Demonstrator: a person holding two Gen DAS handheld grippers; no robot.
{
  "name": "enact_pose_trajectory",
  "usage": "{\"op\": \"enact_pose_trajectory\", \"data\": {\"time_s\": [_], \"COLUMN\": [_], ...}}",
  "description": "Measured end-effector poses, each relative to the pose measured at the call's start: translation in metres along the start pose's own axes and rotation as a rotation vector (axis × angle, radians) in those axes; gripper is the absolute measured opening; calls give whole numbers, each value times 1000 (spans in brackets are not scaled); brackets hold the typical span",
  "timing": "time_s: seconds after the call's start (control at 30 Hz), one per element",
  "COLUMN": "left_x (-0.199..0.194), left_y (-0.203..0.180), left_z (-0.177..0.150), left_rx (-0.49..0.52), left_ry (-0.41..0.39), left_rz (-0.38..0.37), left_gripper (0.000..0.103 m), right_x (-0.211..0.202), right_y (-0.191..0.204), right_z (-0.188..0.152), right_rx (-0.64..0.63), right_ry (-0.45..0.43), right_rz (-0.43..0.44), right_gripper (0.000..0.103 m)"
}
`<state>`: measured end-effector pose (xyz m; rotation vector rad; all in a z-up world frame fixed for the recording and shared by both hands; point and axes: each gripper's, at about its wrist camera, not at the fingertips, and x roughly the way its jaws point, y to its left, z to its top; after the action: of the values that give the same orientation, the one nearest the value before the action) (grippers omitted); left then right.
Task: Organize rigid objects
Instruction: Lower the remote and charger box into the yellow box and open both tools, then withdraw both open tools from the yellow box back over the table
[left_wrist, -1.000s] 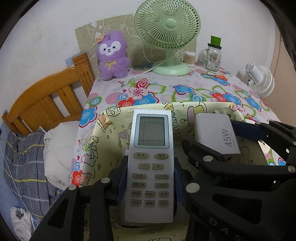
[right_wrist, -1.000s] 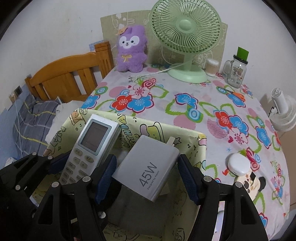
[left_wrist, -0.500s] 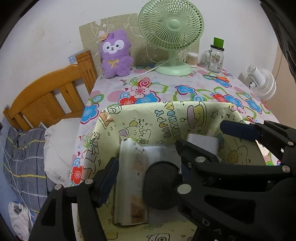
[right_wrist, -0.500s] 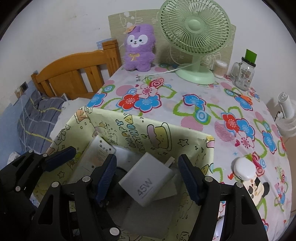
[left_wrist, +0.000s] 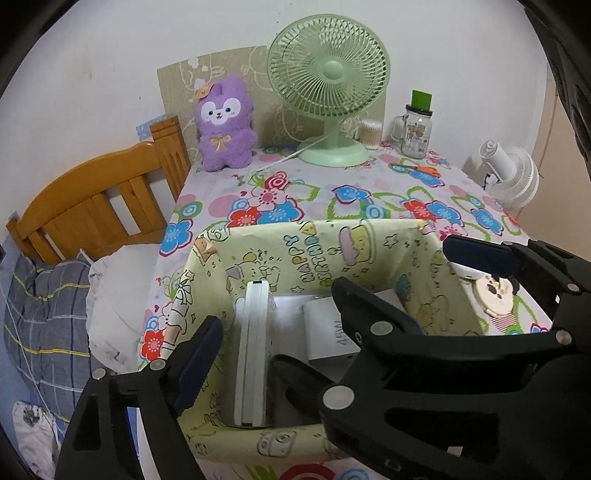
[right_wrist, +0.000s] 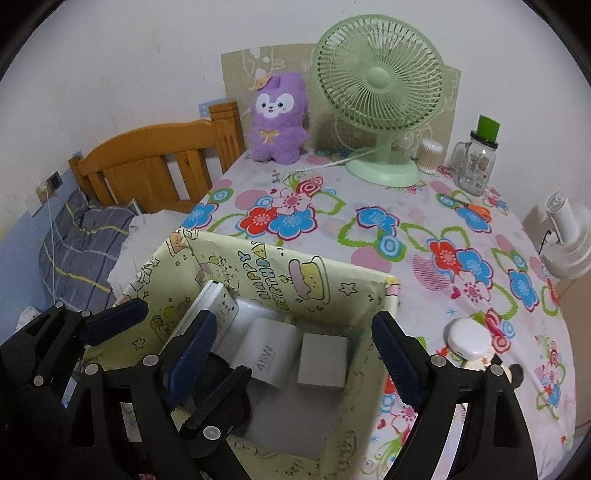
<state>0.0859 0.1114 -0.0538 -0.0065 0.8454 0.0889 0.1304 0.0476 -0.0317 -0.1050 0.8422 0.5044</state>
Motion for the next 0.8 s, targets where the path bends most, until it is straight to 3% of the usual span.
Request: {"op": "enact_pose_trajectory", "data": {"time_s": [0.8], "left_x": [-41], "left_y": [-56], "left_z": [-2], "left_rx": [27], "left_ry": [-58], "left_rz": [-66], "left_gripper": [89], "right_x": [-68], "right_y": [-41], "right_z": [-21], "right_rx": [40], "right_ry": [-66], "right_rz": [-101], "right_gripper": [91]}}
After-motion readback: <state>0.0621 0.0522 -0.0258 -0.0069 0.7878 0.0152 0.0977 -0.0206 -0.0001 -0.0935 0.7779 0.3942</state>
